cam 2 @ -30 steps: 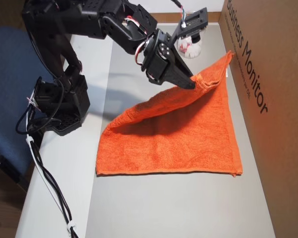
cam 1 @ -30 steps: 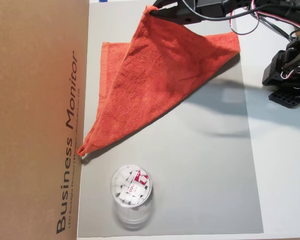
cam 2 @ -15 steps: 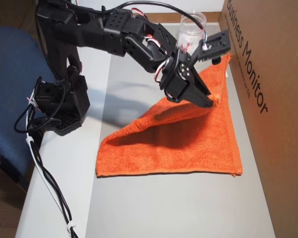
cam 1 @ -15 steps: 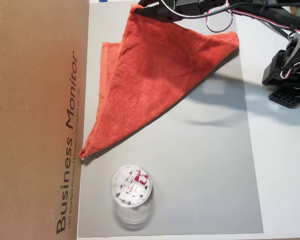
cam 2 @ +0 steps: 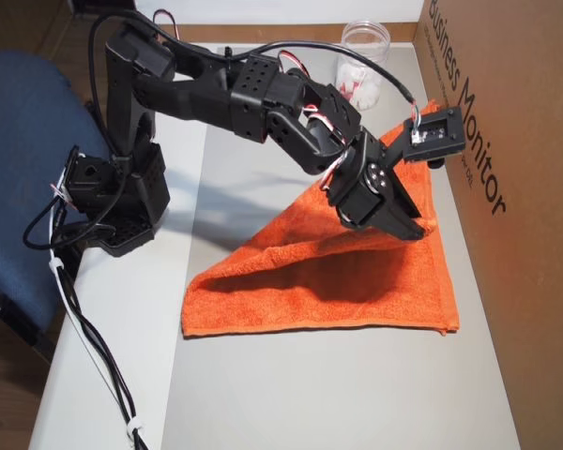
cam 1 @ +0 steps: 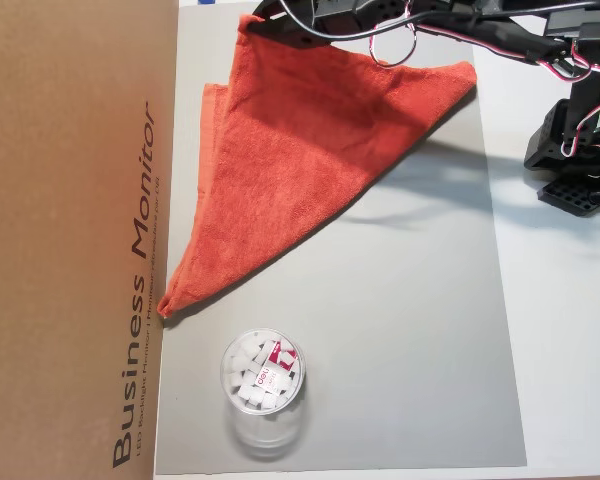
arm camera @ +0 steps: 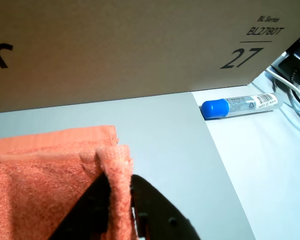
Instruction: Fold the blanket.
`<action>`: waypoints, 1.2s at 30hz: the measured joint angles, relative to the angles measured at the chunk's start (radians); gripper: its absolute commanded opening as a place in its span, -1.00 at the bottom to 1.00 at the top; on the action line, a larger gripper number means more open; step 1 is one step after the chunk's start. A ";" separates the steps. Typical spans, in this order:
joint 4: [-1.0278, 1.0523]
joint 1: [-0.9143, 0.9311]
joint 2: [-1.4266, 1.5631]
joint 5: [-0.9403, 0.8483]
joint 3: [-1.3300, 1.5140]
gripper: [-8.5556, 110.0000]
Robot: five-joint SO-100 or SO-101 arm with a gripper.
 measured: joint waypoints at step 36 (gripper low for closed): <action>-0.472 -0.008 -0.463 0.063 -0.212 -0.86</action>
